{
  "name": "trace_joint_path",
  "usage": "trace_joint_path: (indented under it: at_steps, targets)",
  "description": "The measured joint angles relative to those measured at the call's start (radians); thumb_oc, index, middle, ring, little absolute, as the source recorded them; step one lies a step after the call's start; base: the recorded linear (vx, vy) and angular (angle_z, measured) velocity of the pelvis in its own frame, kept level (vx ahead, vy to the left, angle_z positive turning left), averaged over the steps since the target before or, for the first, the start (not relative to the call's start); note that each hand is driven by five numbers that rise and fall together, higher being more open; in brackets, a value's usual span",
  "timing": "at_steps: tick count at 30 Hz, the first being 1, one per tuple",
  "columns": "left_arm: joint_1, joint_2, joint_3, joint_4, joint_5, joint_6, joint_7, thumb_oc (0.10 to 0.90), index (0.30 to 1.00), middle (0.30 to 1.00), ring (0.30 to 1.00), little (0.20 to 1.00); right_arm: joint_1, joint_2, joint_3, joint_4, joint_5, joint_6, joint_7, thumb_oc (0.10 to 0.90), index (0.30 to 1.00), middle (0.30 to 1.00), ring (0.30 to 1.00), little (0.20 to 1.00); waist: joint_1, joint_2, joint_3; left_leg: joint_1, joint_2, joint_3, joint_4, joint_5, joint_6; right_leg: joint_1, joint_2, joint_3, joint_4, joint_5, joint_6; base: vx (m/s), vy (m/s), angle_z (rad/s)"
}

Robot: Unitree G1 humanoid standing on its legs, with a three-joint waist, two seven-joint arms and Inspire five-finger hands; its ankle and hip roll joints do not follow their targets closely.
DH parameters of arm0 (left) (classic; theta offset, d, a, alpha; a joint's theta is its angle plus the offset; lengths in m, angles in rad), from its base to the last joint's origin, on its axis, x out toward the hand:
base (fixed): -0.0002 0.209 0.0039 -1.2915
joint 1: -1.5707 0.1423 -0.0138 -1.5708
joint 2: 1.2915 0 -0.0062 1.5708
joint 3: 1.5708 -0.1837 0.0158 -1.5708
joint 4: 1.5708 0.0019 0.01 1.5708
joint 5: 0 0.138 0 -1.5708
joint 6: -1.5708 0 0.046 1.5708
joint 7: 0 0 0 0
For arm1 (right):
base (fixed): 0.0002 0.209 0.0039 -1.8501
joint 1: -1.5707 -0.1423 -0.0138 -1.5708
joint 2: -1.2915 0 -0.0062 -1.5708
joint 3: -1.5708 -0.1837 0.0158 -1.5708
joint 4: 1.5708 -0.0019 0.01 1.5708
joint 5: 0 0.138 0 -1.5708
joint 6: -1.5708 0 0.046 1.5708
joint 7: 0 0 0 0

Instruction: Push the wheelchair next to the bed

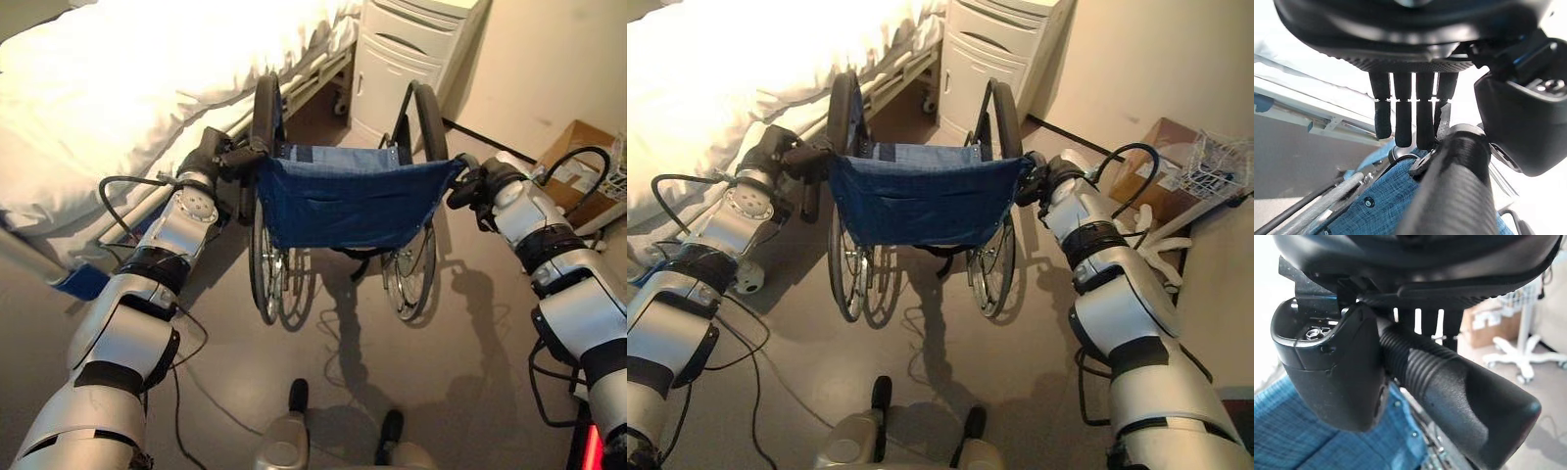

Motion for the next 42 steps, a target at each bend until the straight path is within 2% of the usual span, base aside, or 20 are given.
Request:
trace_joint_path:
  at_steps: [3,7,11,19,20,21,22,23,31,33,42]
  targets:
    - [0.017,0.006,0.019,-0.001,0.005,-0.002,0.024,0.4,0.3,0.3,0.3,0.3,-0.01,0.014,0.004,0.001,-0.001,0.005,-0.008,0.4,0.3,0.3,0.3,0.3,0.002,-0.006,-0.016,0.001,0.011,0.017,0.001,0.0,-0.001,-0.004,0.005,-0.014,0.0,0.046,0.006,0.03,0.045,-0.01]
    - [0.028,0.002,0.019,-0.011,0.005,-0.002,0.028,0.4,0.3,0.3,0.3,0.3,-0.022,0.011,0.014,0.002,-0.016,0.005,-0.025,0.4,0.3,0.3,0.3,0.3,0.022,0.007,-0.035,0.001,0.019,0.025,-0.005,0.004,-0.005,0.002,0.028,-0.017,-0.016,0.058,-0.002,0.01,0.007,-0.03]
    - [0.028,0.006,0.019,-0.011,0.005,0.002,0.027,0.4,0.3,0.3,0.3,0.3,-0.021,0.014,0.018,0.002,-0.015,0.005,-0.025,0.4,0.3,0.3,0.3,0.3,0.032,0.004,-0.037,0.007,0.024,0.039,-0.005,0.002,-0.008,0.002,0.032,-0.016,-0.015,0.062,-0.007,0.03,-0.013,-0.09]
    - [0.028,0.007,0.018,-0.012,0.029,-0.002,0.034,0.4,0.3,0.3,0.3,0.3,0.003,0.023,0.016,0.002,0.003,0.005,-0.033,0.4,0.3,0.3,0.3,0.3,0.034,-0.022,-0.038,0.012,0.024,0.044,-0.006,-0.001,-0.012,0.002,0.028,-0.015,-0.015,0.064,-0.008,0.02,0.007,-0.02]
    - [0.028,0.007,0.018,-0.012,0.034,-0.002,0.038,0.4,0.3,0.3,0.3,0.3,0.004,0.026,0.015,0.002,0.008,0.005,-0.034,0.765,0.848,0.848,0.848,0.848,0.032,-0.023,-0.038,0.013,0.024,0.045,-0.006,-0.001,-0.012,0.003,0.028,-0.014,-0.015,0.065,-0.008,0.0,0.0,0.0]
    - [0.028,0.007,0.018,-0.011,0.034,-0.001,0.04,0.496,0.444,0.444,0.444,0.444,0.004,0.027,0.013,0.002,0.01,0.005,-0.034,0.8,0.9,0.9,0.9,0.9,0.032,-0.024,-0.038,0.014,0.023,0.045,-0.006,-0.001,-0.012,0.003,0.028,-0.014,-0.015,0.065,-0.008,0.0,0.0,0.0]
    - [0.028,0.007,0.018,-0.011,0.034,0.0,0.043,0.685,0.728,0.728,0.728,0.728,0.005,0.029,0.013,0.002,0.012,0.005,-0.034,0.8,0.9,0.9,0.9,0.9,0.032,-0.024,-0.038,0.016,0.023,0.045,-0.006,-0.001,-0.012,0.004,0.028,-0.013,-0.014,0.066,-0.008,0.0,0.0,0.0]
    - [0.028,0.007,0.018,-0.01,0.034,0.003,0.046,0.8,0.9,0.9,0.9,0.9,0.006,0.03,0.011,-0.001,0.013,0.005,-0.034,0.8,0.9,0.9,0.9,0.9,0.031,-0.024,-0.038,0.018,0.024,0.046,-0.006,-0.001,-0.012,0.005,0.029,-0.013,-0.014,0.067,-0.008,0.0,0.0,0.0]
    - [0.069,0.047,0.042,-0.007,0.033,0.024,0.032,0.8,0.9,0.9,0.9,0.9,0.07,0.041,-0.041,-0.107,0.1,-0.016,-0.036,0.8,0.9,0.9,0.9,0.9,0.015,-0.022,-0.038,0.074,0.024,0.07,-0.039,-0.001,-0.011,0.029,0.029,-0.017,-0.014,0.068,-0.011,0.02,0.013,-0.1]
    - [0.087,0.057,0.059,-0.02,0.033,0.024,0.018,0.8,0.9,0.9,0.9,0.9,0.084,0.043,-0.075,-0.125,0.154,-0.013,-0.036,0.8,0.9,0.9,0.9,0.9,0.01,-0.022,-0.038,0.082,0.023,0.072,-0.04,0.002,-0.007,0.035,0.029,-0.018,-0.015,0.068,-0.011,0.0,0.004,-0.06]
    - [0.165,0.095,0.118,-0.062,0.025,0.009,-0.046,0.8,0.9,0.9,0.9,0.9,0.129,0.007,-0.08,-0.217,0.241,0.015,-0.012,0.8,0.9,0.9,0.9,0.9,-0.003,-0.017,-0.039,0.125,0.019,0.081,-0.063,0.002,-0.006,0.058,0.027,-0.018,-0.015,0.068,-0.013,0.02,0.028,-0.04]
